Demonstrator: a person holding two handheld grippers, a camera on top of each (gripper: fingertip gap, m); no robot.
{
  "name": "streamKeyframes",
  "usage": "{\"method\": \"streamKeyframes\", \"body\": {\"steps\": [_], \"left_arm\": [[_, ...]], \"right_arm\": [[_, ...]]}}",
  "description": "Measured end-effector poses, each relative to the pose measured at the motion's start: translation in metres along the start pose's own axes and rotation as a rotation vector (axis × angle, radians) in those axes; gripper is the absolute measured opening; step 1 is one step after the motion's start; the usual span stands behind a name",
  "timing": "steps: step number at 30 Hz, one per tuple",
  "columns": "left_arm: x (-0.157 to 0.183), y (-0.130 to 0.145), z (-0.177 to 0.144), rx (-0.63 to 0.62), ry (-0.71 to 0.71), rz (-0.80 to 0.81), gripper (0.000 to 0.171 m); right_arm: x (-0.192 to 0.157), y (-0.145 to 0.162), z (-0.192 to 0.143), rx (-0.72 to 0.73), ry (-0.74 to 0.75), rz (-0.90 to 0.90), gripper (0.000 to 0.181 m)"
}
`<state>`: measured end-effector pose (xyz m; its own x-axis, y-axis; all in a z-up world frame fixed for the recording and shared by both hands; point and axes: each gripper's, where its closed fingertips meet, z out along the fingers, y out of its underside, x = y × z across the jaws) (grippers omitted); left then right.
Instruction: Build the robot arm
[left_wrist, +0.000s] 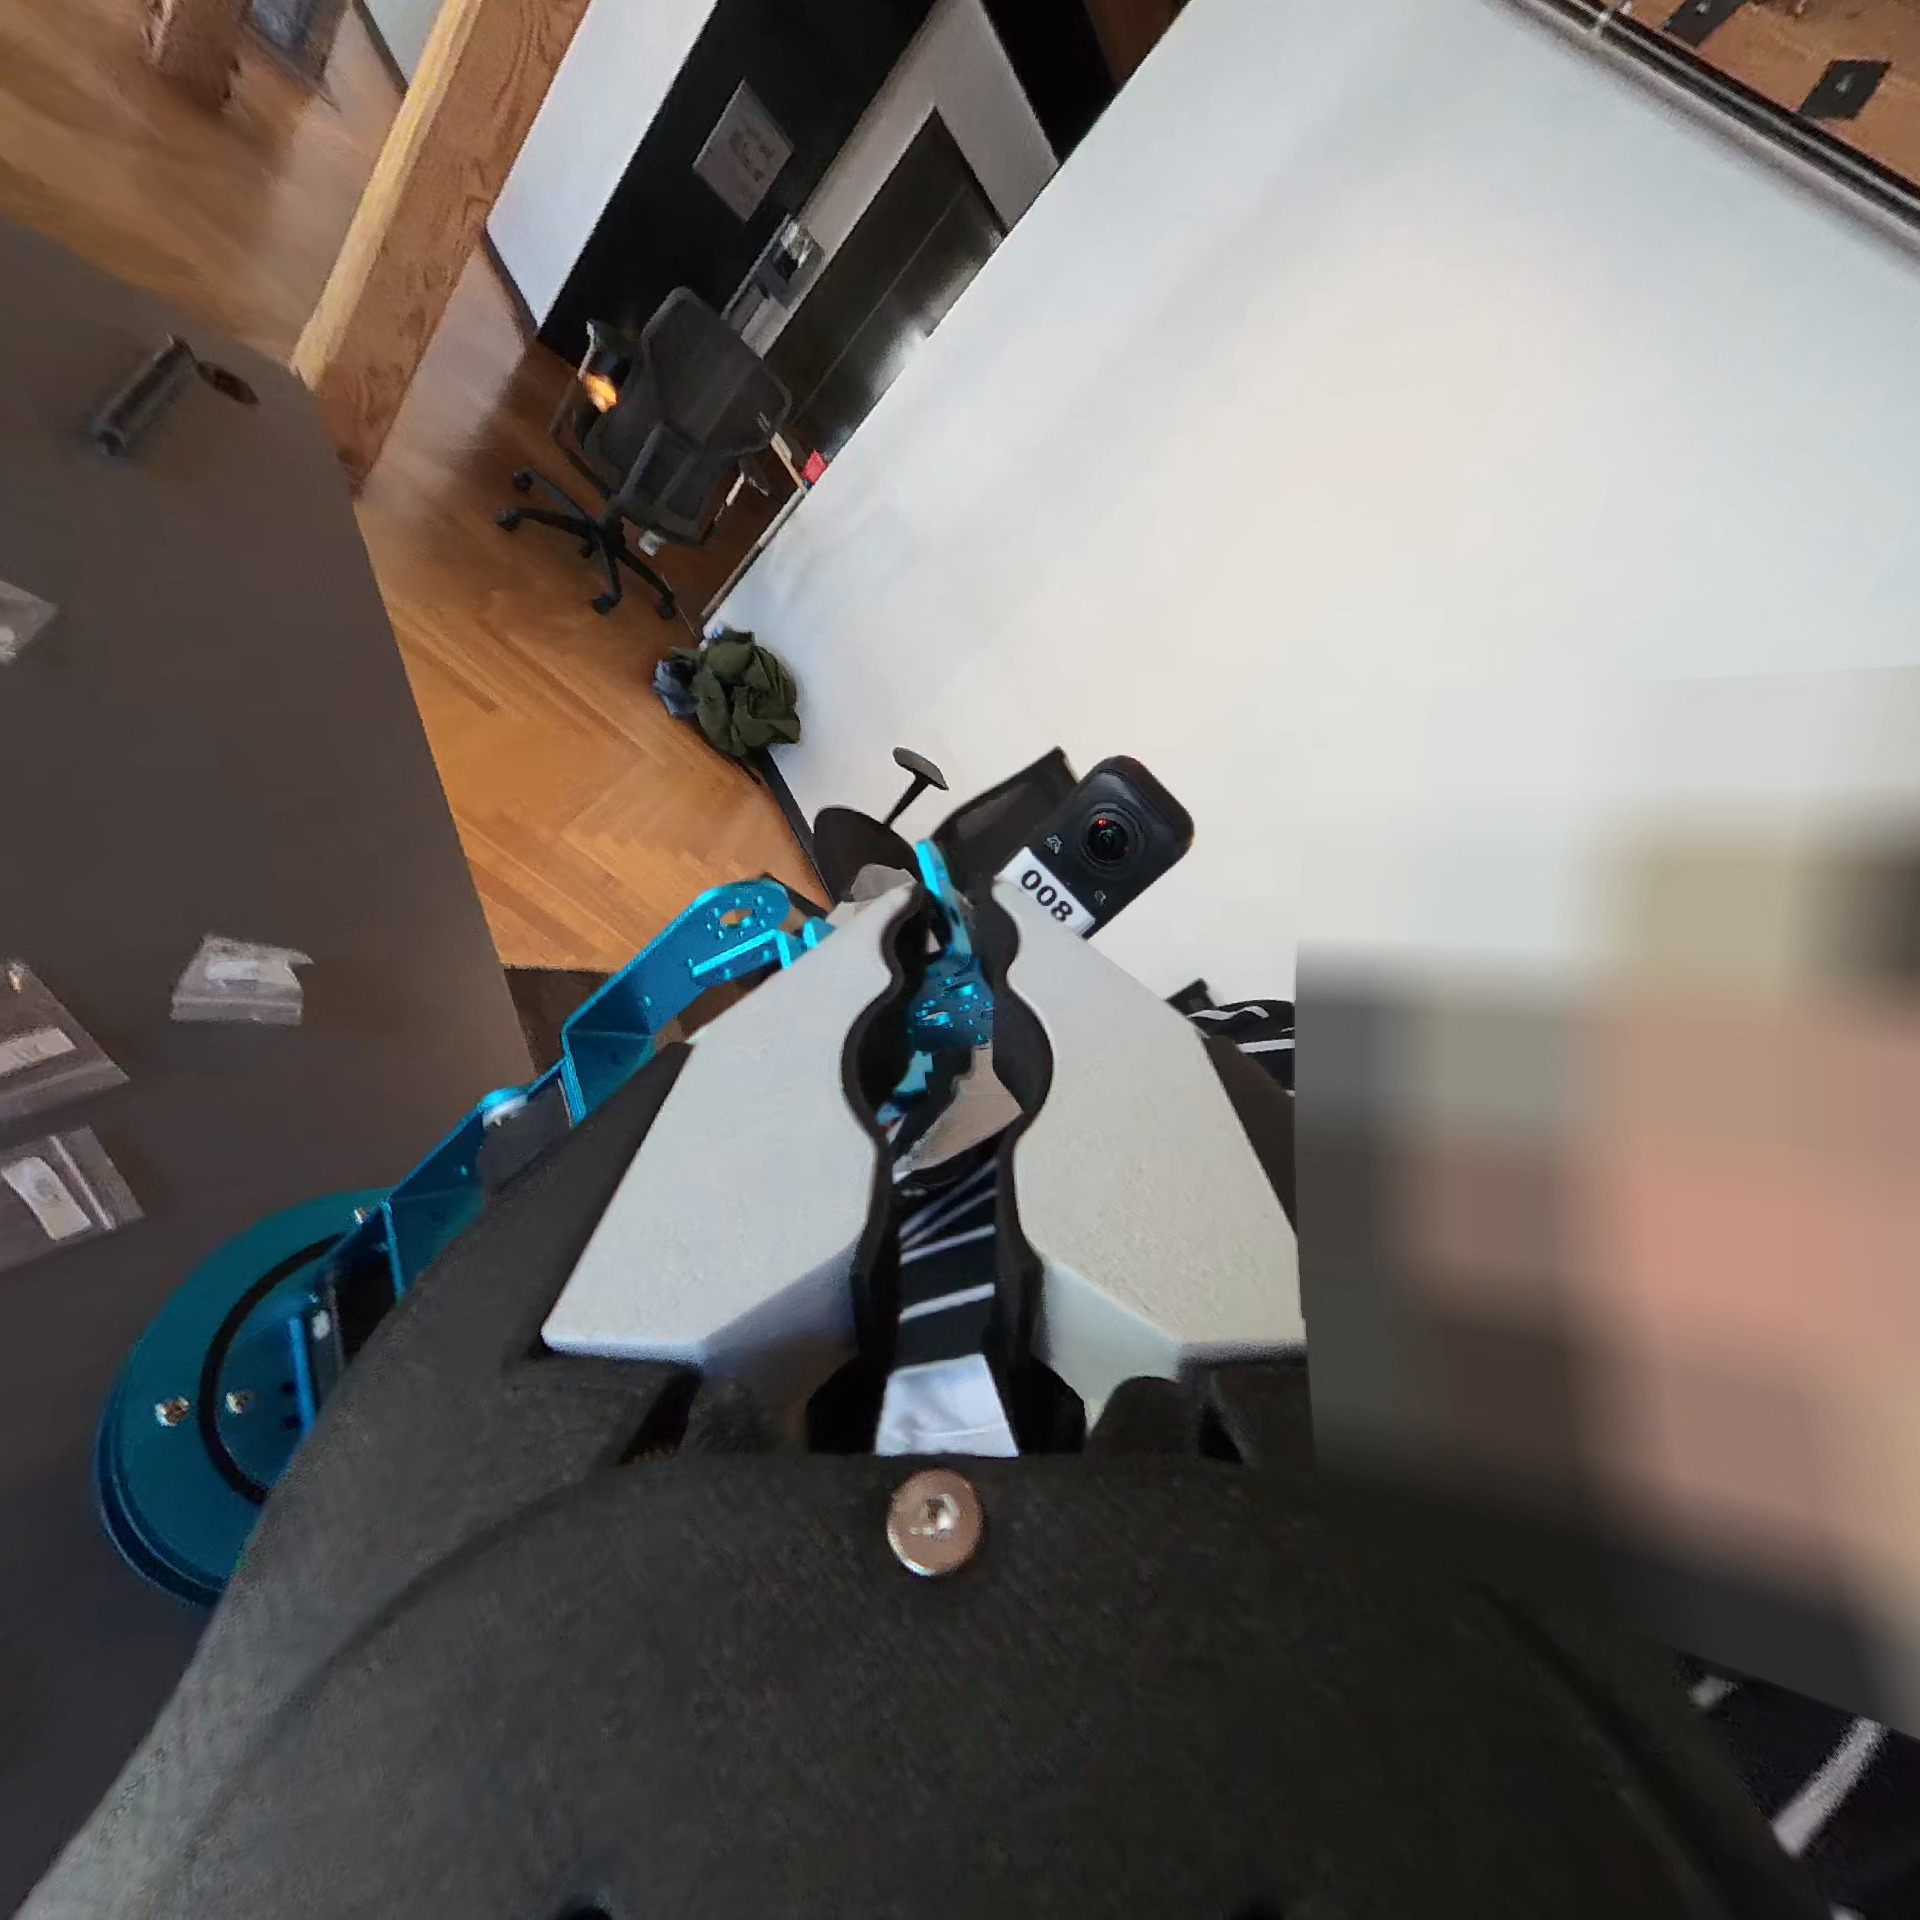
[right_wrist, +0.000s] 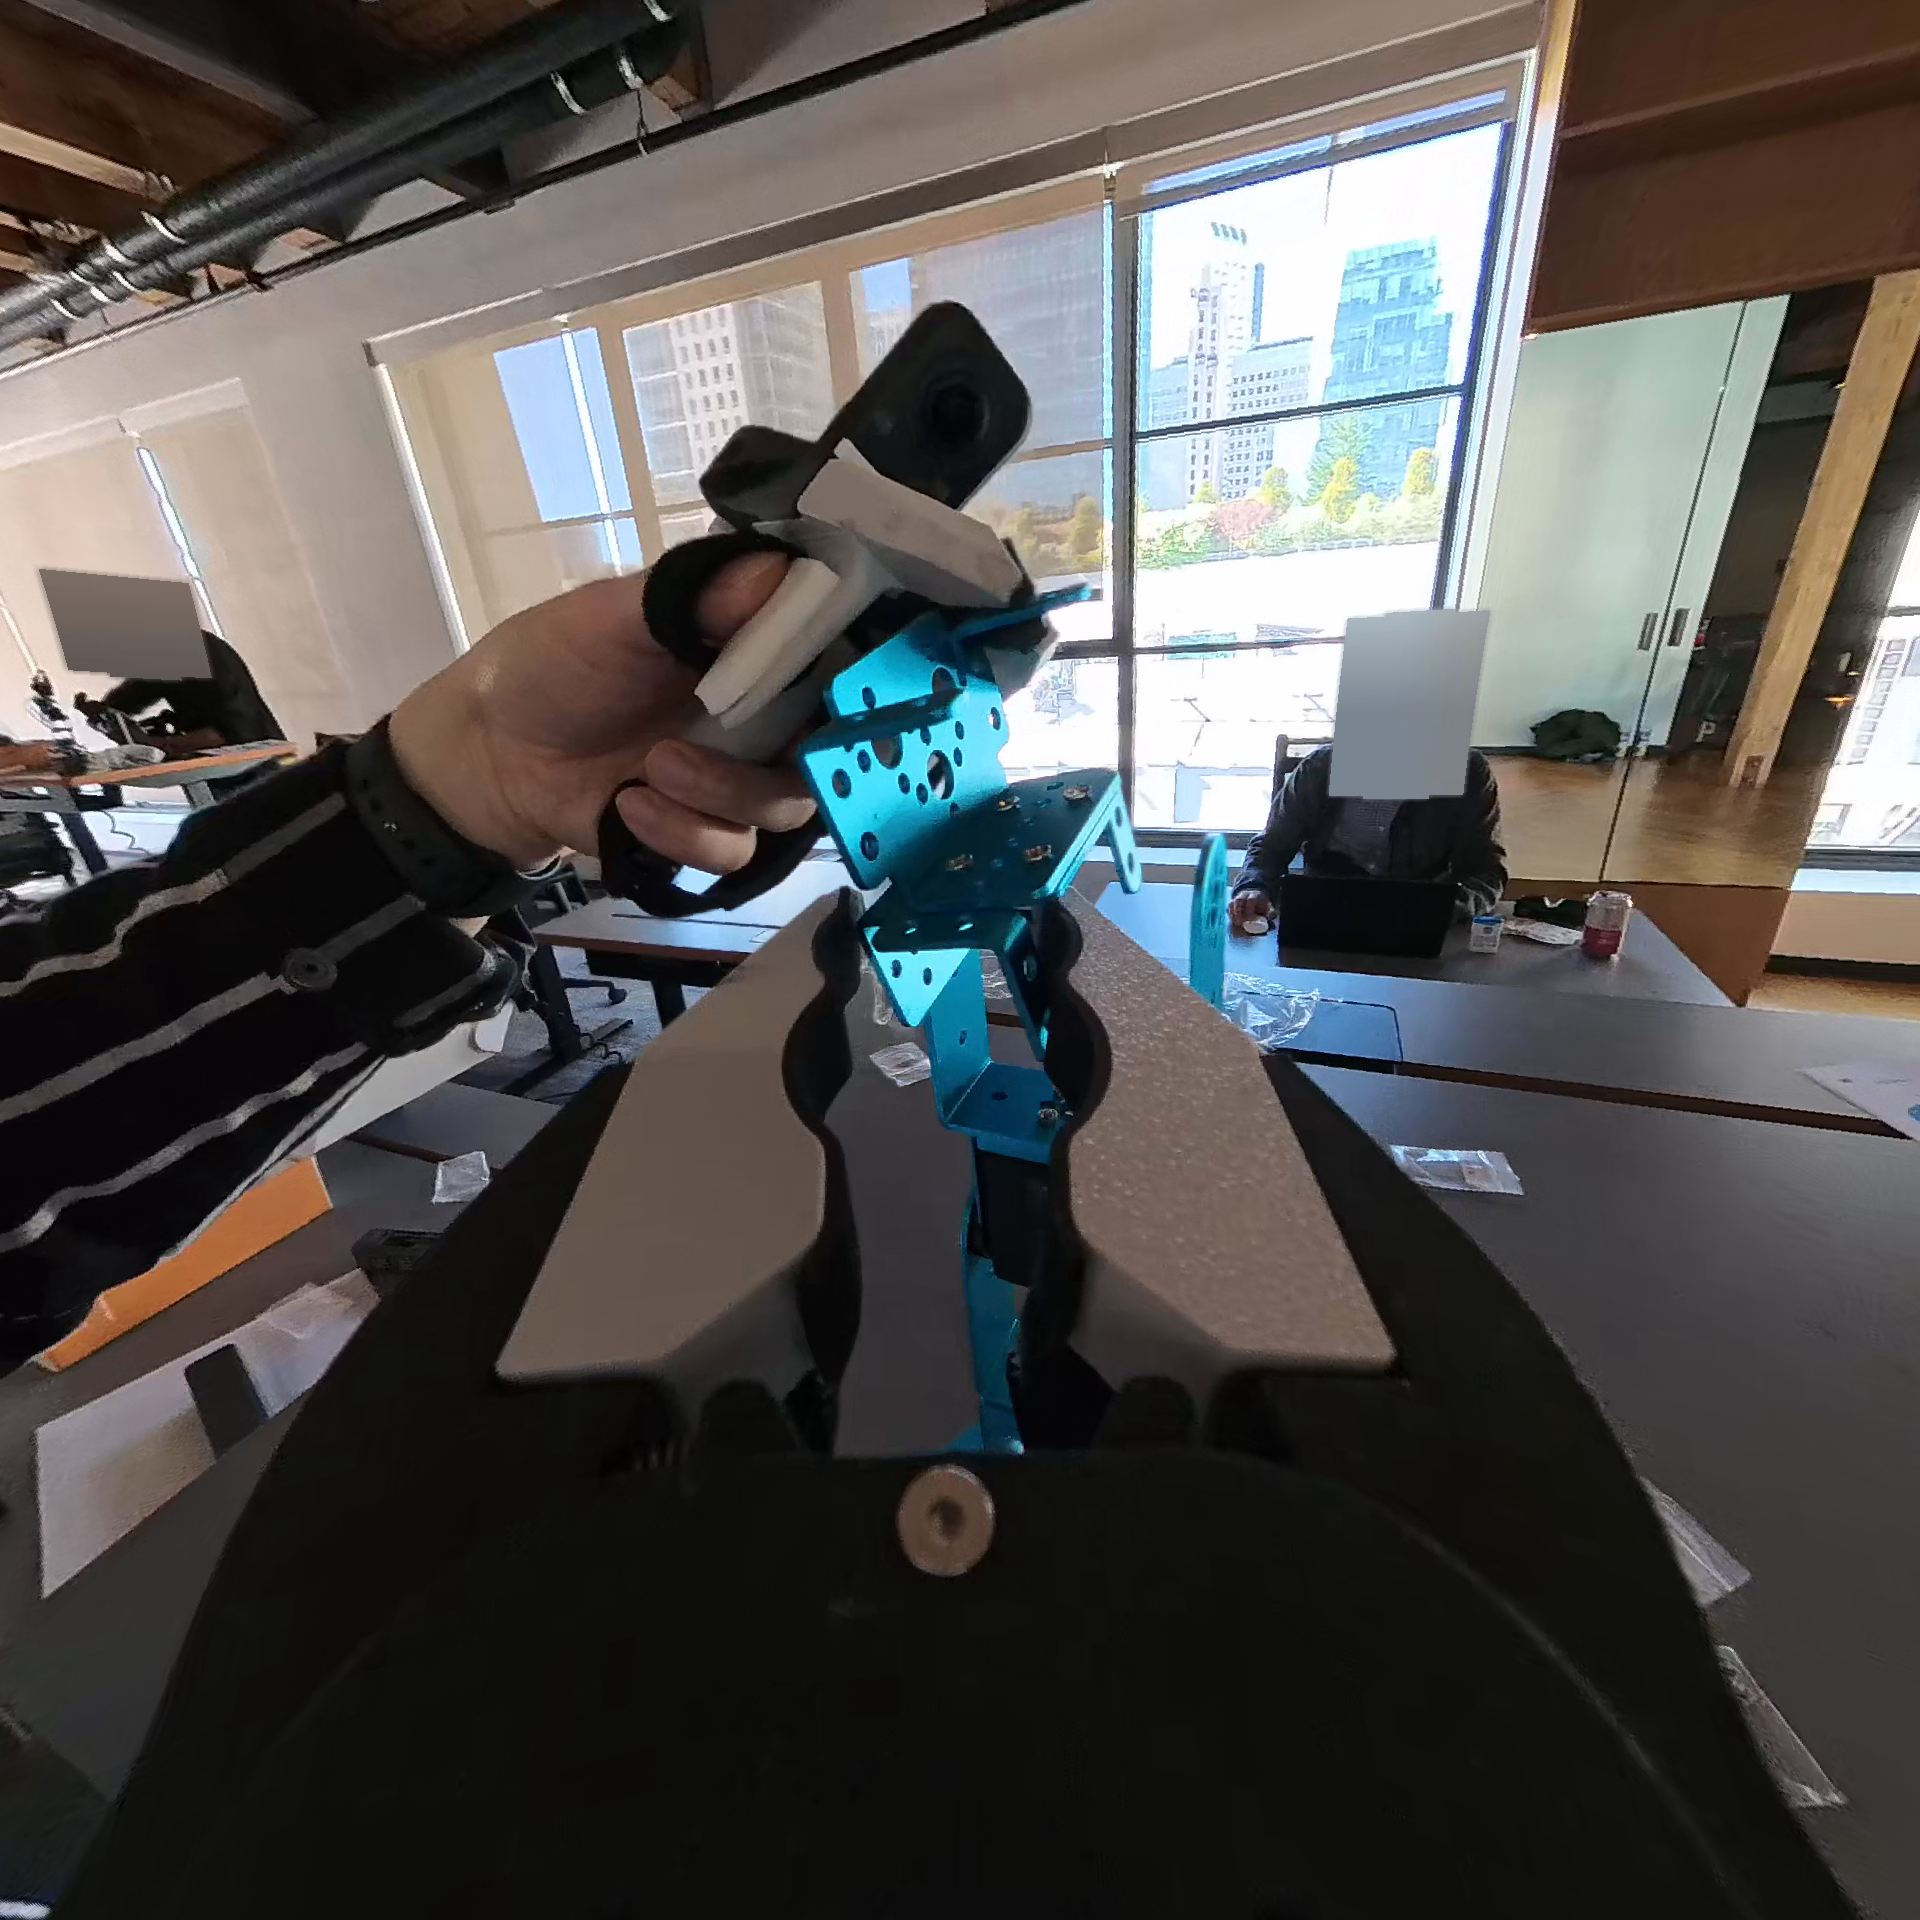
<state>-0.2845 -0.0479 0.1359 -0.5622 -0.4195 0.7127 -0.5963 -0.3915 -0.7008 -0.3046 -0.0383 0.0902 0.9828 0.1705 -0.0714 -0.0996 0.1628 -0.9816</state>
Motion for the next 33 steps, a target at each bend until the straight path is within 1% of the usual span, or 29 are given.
{"method": "streamKeyframes", "body": {"steps": [1,2,4,5,7,9,11,13,18,21,24,26,29,32,33], "left_arm": [[0.002,-0.001,-0.002,0.018,0.004,0.039,0.018],[0.006,-0.002,-0.006,0.040,0.008,0.083,0.030],[0.007,0.001,-0.022,0.085,-0.017,0.200,0.032],[0.002,0.005,-0.032,0.111,-0.071,0.281,0.033],[-0.015,0.019,-0.051,0.157,-0.228,0.473,0.037],[-0.031,0.032,-0.062,0.189,-0.378,0.641,0.048],[-0.040,0.049,-0.057,0.165,-0.467,0.733,0.053],[-0.044,0.061,-0.045,0.135,-0.529,0.807,0.058],[-0.042,0.064,-0.019,0.120,-0.715,1.026,0.073],[-0.042,0.057,-0.012,0.136,-0.824,1.127,0.070],[-0.041,0.057,-0.003,0.123,-0.849,1.182,0.062],[-0.039,0.054,0.000,0.143,-0.847,1.209,0.056],[-0.035,0.049,0.002,0.178,-0.806,1.214,0.056],[-0.036,0.046,0.005,0.184,-0.767,1.168,0.061],[-0.035,0.047,0.006,0.187,-0.747,1.157,0.059]], "right_arm": [[0.000,0.000,0.000,0.000,0.000,0.001,0.031],[0.000,0.000,0.000,0.001,0.001,0.003,0.031],[0.000,0.000,-0.001,0.001,0.004,-0.001,0.031],[0.000,0.000,-0.001,0.001,0.006,-0.003,0.031],[-0.001,0.001,-0.001,-0.006,0.005,-0.008,0.031],[-0.001,0.002,0.000,-0.008,-0.001,-0.004,0.031],[-0.002,0.001,0.000,-0.005,-0.010,0.018,0.030],[-0.002,0.001,0.000,-0.007,-0.015,0.025,0.030],[-0.004,0.000,0.000,-0.018,-0.032,0.037,0.029],[-0.005,0.001,0.000,-0.019,-0.050,0.049,0.029],[-0.011,0.002,0.001,-0.031,-0.083,0.053,0.023],[-0.008,0.005,0.003,-0.051,-0.053,0.019,0.023],[-0.006,0.007,0.004,-0.073,-0.046,-0.018,0.023],[-0.009,0.003,0.004,-0.071,-0.094,-0.005,0.022],[-0.010,0.002,0.003,-0.065,-0.112,0.005,0.022]]}}
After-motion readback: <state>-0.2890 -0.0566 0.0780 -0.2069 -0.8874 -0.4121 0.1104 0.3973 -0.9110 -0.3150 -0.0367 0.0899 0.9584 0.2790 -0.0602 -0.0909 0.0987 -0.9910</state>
